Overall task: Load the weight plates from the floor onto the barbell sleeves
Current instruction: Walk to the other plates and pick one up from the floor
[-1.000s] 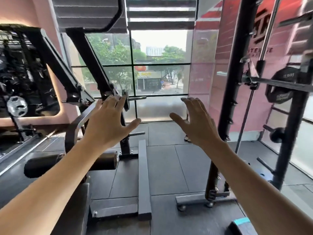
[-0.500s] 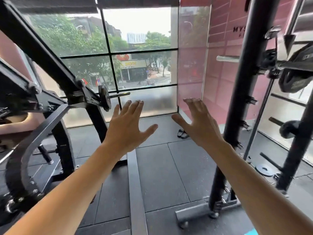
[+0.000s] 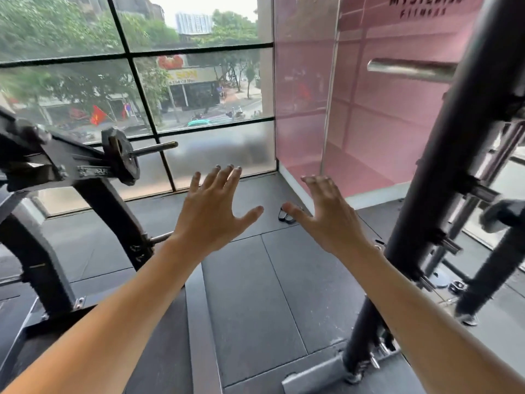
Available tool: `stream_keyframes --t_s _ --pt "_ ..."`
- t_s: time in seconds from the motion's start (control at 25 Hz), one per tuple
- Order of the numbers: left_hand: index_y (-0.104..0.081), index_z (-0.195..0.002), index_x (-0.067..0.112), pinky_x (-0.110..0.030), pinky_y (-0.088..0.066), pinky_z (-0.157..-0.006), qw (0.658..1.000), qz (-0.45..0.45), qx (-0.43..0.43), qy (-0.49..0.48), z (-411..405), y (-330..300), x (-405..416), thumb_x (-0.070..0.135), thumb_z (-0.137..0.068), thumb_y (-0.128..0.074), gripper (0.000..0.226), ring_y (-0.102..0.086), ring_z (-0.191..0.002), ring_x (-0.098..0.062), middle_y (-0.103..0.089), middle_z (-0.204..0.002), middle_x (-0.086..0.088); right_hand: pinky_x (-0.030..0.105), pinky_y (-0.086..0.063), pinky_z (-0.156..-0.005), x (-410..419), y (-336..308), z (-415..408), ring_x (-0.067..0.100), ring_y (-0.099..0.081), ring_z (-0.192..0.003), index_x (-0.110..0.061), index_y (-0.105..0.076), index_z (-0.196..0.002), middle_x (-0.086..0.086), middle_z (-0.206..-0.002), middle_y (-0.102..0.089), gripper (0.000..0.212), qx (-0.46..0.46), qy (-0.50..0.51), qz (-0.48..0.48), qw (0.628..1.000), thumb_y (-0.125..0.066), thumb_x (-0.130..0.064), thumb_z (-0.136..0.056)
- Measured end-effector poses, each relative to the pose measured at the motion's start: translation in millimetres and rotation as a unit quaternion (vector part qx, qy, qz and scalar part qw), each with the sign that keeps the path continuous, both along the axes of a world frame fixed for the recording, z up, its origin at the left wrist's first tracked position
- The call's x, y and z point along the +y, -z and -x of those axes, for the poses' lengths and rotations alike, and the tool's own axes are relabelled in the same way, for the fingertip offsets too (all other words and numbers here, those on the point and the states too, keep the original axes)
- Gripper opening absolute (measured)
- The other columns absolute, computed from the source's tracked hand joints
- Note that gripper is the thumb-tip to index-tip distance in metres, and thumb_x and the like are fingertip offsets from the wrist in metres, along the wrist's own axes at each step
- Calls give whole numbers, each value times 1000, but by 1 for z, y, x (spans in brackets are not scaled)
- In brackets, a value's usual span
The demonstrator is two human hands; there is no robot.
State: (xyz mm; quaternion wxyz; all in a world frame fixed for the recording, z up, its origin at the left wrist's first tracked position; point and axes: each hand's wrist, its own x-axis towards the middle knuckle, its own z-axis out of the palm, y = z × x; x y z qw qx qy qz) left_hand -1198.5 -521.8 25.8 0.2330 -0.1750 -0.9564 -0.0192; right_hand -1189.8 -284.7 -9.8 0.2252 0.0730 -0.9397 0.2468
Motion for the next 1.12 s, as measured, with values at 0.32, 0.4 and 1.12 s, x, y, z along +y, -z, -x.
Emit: stream_keyframes --t_s 0.32,0.4,1.12 --pt "-27 -157 15 -51 -15 -124 998 -28 3 47 249 16 -14 80 -84 -24 98 -23 -152 -24 -30 -163 -4 45 -40 -106 -14 5 227 20 -32 -143 -24 -35 -148 0 -151 -40 80 -4 56 -16 998 -41 -76 -87" --pt "-27 -157 15 -52 -15 -124 998 -20 4 57 307 16 -20 80 -84 -25 97 -23 -152 -26 -31 -162 -5 47 -38 -107 -22 0 279 21 -31 -144 -23 -34 -150 1 -154 -38 82 -11 65 -12 998 -40 -76 -87" --pt "-20 -159 20 -50 -10 -125 980 2 -55 191 740 30 154 83 -82 -20 100 -16 -153 -22 -22 -166 -2 44 -35 -110 127 18 656 21 -31 -144 -22 -30 -153 4 -157 -33 79 -35 199 30 979 -46 -69 -92"
